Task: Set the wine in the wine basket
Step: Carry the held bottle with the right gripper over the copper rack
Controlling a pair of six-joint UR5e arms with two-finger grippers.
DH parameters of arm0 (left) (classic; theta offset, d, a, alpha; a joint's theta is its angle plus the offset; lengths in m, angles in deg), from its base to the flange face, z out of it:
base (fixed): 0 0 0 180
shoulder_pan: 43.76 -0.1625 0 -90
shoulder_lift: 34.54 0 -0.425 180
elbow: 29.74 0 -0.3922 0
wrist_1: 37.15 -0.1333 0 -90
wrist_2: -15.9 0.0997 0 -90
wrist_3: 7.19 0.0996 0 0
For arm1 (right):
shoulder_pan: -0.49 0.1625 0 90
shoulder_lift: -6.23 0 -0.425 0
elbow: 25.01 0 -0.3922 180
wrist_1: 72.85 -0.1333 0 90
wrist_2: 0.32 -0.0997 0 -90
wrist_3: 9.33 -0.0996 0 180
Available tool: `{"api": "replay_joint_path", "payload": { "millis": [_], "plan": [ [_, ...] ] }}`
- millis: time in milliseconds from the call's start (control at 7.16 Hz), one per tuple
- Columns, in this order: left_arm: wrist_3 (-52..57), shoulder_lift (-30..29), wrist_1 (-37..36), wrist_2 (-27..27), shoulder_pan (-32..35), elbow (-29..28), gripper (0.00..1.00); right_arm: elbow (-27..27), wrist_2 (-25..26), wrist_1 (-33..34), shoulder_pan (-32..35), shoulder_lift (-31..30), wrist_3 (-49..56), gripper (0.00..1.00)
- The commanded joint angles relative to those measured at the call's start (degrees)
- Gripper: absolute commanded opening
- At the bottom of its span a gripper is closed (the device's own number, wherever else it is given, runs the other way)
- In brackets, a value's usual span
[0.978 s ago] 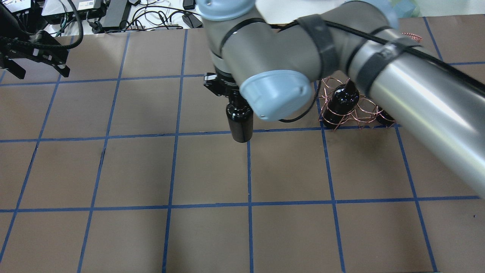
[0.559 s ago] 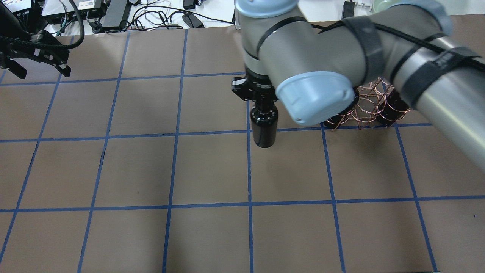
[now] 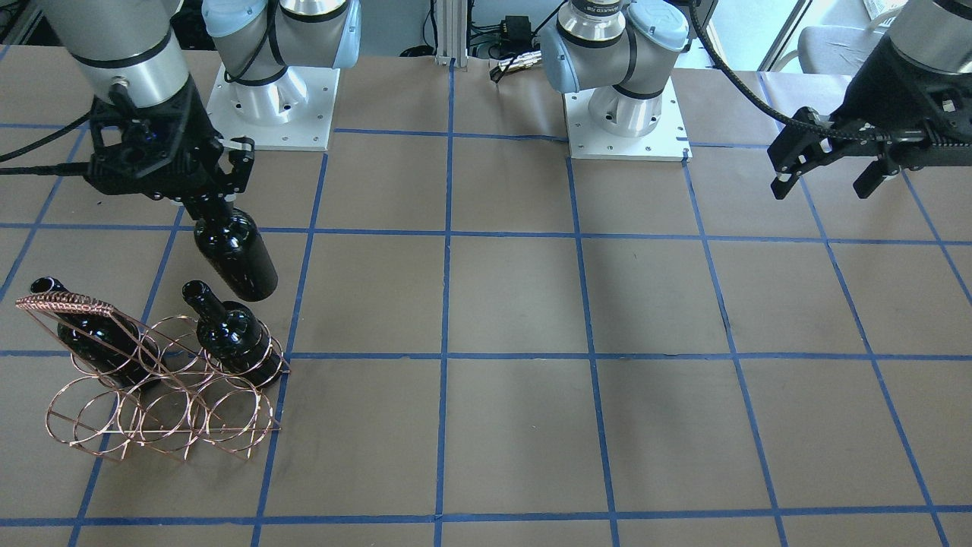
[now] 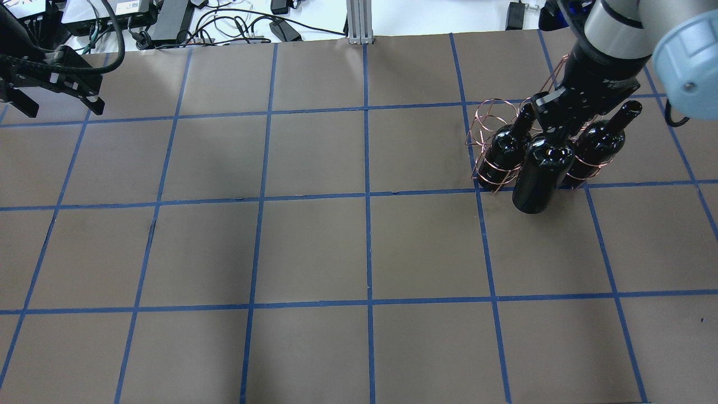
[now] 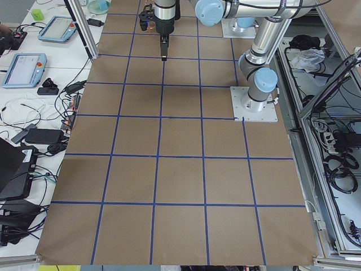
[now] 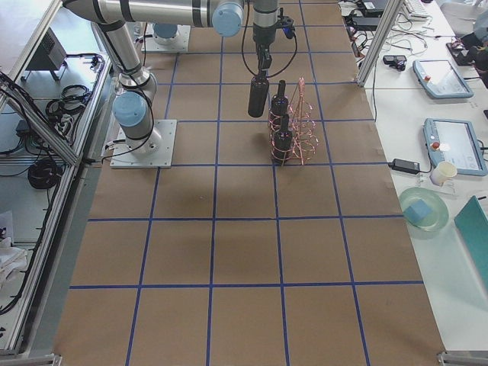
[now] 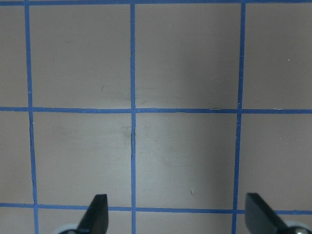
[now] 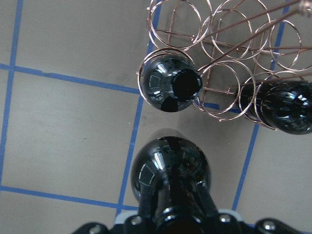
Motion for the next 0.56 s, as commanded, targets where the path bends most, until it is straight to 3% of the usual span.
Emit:
{"api": "replay_joint_path", "payload": {
  "millis": [0,419],
  "plan": [
    [0.0,0.0,0.0,-0.1,0.0,0.1,1.00,-2.9,0.1,0.1,-2.2,-0.4,4.1,0.16],
    [-0.1,0.0,0.0,0.0,0.0,0.1,1.00,-9.0,-0.8,0.3,-5.1,4.1,4.7,0.17]
  ]
}}
